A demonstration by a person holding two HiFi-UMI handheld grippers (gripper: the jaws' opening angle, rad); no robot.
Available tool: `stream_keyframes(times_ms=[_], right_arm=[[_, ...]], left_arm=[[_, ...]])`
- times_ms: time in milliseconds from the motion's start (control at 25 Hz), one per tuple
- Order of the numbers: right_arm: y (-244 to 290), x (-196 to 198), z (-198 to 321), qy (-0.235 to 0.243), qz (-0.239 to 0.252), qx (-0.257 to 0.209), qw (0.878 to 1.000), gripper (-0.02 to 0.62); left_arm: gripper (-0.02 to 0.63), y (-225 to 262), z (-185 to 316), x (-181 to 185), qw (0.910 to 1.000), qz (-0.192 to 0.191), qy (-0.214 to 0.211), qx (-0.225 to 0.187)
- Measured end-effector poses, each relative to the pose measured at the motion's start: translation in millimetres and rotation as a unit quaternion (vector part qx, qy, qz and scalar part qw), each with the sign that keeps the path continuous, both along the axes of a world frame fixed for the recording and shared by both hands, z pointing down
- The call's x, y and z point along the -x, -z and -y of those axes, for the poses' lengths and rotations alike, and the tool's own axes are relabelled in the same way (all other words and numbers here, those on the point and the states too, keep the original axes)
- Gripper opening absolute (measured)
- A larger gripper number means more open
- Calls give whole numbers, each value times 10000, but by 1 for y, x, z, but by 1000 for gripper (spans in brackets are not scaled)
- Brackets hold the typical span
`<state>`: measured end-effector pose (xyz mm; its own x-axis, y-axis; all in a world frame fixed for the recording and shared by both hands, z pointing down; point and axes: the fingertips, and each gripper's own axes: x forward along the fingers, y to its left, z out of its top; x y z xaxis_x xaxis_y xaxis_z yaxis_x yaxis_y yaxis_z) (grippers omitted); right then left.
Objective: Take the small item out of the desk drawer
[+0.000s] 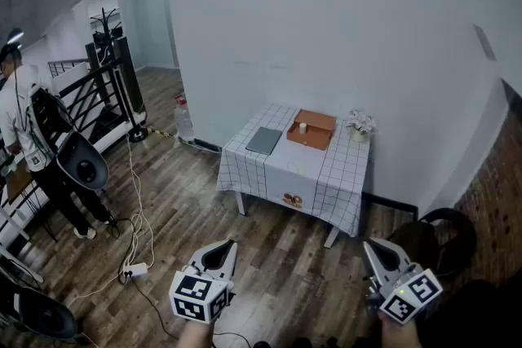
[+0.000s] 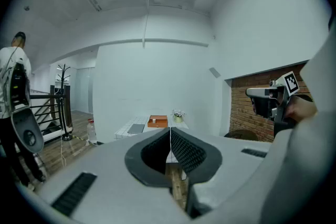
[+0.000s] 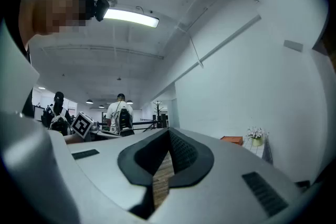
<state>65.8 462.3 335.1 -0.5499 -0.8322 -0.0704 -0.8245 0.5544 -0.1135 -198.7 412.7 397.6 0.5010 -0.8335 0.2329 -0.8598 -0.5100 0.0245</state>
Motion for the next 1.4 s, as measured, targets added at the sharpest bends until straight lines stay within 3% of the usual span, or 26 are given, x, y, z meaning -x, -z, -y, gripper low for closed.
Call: stream_keyframes(times_ms=[520,720,920,1400], right_arm=[[-6,30,21,29,-61,132,9999,3],[-20,46,22,35,346,414,9985,4],[-33,62,27,13,258,552,9981,5],[-64,70,99,275,370,760,9960,11]], left_arm=[[12,-3,15,20,9999,-25,-106,62],[12,-13,12,34,9996,-12,-249,166],[12,-22,16,54,9996,-102,-168,183],[12,-41,69,68,9992,-60,94,396]])
